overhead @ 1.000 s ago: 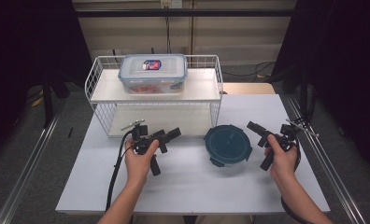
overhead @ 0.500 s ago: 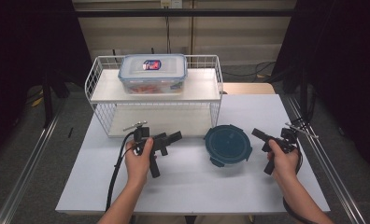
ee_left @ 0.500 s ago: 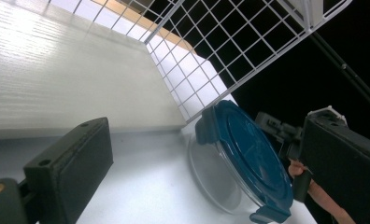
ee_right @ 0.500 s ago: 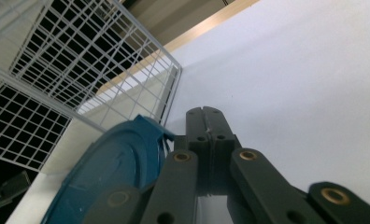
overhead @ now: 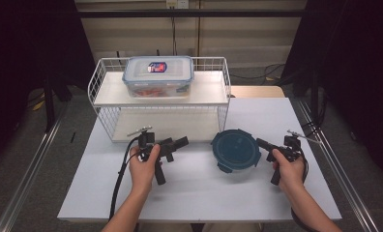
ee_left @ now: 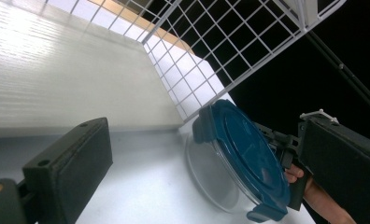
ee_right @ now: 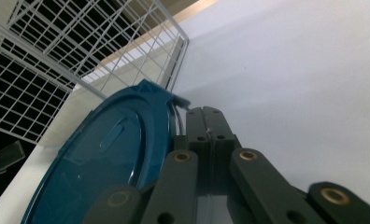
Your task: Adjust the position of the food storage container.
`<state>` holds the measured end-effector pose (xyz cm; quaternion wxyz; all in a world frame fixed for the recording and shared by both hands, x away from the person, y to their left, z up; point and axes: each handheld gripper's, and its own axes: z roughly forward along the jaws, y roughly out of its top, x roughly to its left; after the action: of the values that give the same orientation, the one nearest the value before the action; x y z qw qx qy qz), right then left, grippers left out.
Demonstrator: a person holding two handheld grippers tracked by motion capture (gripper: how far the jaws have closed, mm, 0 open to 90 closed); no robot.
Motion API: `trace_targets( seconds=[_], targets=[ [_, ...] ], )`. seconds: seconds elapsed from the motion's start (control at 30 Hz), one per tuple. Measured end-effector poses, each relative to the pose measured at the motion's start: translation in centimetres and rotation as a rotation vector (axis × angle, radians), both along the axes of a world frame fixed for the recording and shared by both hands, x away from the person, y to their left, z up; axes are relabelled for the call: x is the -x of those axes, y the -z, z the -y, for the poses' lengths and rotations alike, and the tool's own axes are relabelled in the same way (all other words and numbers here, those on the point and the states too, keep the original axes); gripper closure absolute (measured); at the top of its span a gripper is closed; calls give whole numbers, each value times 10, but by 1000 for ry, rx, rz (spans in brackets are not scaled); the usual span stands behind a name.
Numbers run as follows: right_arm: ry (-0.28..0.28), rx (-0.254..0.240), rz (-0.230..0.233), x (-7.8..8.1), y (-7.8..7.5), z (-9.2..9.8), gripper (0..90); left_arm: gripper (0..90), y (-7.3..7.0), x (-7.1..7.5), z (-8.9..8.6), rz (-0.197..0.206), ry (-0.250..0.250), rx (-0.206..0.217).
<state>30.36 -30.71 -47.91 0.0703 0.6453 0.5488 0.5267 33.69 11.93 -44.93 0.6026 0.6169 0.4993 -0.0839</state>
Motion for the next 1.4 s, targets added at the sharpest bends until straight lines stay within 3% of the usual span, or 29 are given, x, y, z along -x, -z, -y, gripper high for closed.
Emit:
trace_targets(
  seconds=[0.57,0.77,1.1,1.2,1.4],
  targets=[
    [-44,-23,-16,17,3,-4,900,28,1,0,4,-10,13,13],
    [-88,-33,-22,25,2,-15,900,28,1,0,5,-7,34,21],
    [-166,-22,-37,34,5,-37,900,30,0,0,6,-17,18,27],
    [-192,-14,-35,37,5,-45,900,30,-1,0,5,-22,14,10],
    [-219,-35,-30,40,6,-55,900,30,1,0,6,-17,24,16]
  ],
)
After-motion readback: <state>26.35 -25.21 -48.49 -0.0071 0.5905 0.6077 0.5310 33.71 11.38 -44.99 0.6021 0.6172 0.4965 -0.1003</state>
